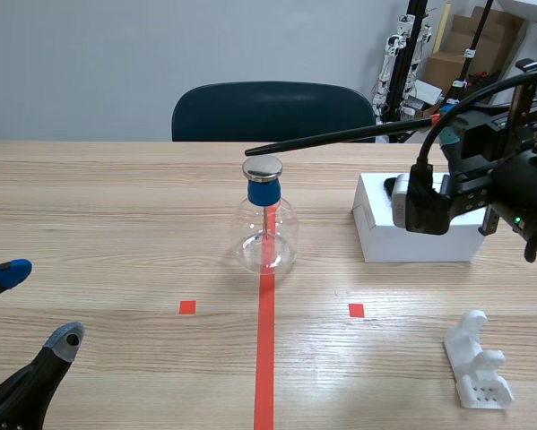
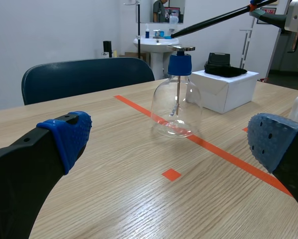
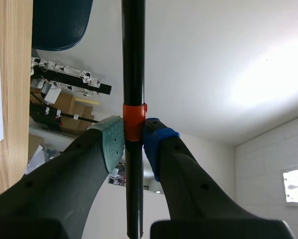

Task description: Do the electroscope experiment. hold the rod still at the electroscope

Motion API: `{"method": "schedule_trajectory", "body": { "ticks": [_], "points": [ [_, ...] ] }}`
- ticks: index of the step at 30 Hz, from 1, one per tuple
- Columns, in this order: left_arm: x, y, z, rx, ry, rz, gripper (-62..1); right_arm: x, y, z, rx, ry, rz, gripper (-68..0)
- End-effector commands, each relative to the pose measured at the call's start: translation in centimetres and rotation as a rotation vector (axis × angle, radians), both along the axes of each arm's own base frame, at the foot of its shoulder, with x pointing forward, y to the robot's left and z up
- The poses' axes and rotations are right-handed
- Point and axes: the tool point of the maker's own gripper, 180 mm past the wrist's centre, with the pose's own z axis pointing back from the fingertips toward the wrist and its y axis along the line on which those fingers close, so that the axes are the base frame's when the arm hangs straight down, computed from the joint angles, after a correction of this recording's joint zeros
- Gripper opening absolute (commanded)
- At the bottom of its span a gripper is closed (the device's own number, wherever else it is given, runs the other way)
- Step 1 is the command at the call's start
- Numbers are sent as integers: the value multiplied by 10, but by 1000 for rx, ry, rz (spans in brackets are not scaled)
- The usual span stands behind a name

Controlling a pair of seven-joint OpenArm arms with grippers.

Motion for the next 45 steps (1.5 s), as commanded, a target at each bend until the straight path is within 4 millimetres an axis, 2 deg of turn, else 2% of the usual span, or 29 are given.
{"method": "schedule_trajectory", "body": {
  "ticks": [1,9,15,20,23,29,32,35,39,45],
  "points": [
    [3,1,7,-12,-31,5,14,6,-5,16,2,-50,-9,-607],
    [3,1,7,-12,-31,5,14,6,-5,17,3,-51,-10,-607],
    [3,1,7,-12,-31,5,14,-5,-7,35,46,-109,-10,-607],
    [3,1,7,-12,-31,5,14,-34,0,57,133,-199,23,-607],
    [3,1,7,-12,-31,5,14,-60,4,70,216,-233,49,-607],
    [3,1,7,-12,-31,5,14,-115,14,82,352,-251,97,-607],
    [3,1,7,-12,-31,5,14,-138,16,74,397,-224,89,-607],
    [3,1,7,-12,-31,5,14,-155,16,56,413,-140,59,-607],
    [3,1,7,-12,-31,5,14,-173,18,39,424,-51,40,-607],
    [3,1,7,-12,-31,5,14,-193,23,25,427,37,49,-607]
  ]
}}
